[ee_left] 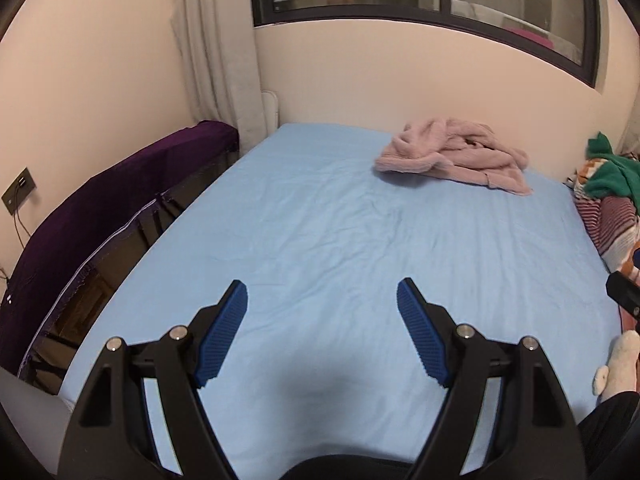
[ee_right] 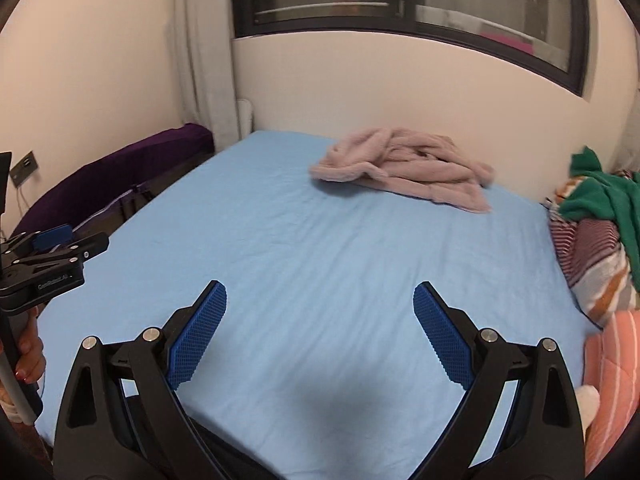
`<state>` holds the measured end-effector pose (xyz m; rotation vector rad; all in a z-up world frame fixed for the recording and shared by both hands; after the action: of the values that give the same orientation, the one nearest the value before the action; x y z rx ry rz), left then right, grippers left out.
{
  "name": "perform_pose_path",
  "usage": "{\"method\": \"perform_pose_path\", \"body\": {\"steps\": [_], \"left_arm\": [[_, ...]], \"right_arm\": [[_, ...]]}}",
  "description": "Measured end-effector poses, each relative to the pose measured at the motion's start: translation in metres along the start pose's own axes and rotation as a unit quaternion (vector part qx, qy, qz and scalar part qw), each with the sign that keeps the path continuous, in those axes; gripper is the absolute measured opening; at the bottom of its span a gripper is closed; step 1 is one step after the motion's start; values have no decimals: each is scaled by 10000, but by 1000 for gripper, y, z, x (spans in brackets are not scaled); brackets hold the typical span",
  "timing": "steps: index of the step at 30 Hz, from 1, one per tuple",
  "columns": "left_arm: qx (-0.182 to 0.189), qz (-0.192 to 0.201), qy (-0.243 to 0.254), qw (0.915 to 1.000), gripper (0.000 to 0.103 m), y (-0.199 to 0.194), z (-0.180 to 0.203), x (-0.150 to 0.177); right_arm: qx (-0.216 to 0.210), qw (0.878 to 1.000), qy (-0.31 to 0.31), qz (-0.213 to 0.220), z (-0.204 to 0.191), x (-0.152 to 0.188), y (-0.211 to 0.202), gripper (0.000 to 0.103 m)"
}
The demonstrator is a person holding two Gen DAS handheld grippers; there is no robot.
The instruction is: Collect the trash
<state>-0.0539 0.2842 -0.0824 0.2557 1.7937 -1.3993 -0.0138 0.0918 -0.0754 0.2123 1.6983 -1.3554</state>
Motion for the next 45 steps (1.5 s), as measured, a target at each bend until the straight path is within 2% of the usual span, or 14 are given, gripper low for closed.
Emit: {"method": "perform_pose_path", "body": {"steps": [5,12,20,28,33,45], "left_arm": [[305,-3,431,9986,77,-3,63,6],[725,-96,857,9936,77,-13,134,18],[1136,-297,1260,9851,77,-5,192,30],[1223,-444,1426,9812,77,1,206,39],[1104,-393,1532,9812,77,-2,208,43],[1138,-583,1474,9808,77,-10,200,52]], "right_arm": [[509,9985,176,-118,55,20,-11,91],[855,9952,438,-211,112,43,-29,91],[867,9925,789,-333,152,56,-30,91],[923,9906,907,-436,169,67,-31,91],[881,9915,802,-515,161,69,-32,91],[675,9926,814,-600,143,74,-44,91]]}}
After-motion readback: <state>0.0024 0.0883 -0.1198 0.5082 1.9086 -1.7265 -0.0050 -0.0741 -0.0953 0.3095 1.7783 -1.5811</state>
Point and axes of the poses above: each gripper's, at about its wrist camera, not at the fingertips, and y roughly the way its jaws point, z to its right, x to its underside, the point moved 2 cm from there along y, roughly the way its jaws point, and after that the axes turned 2 degrees about -y, right-handed, at the moved point
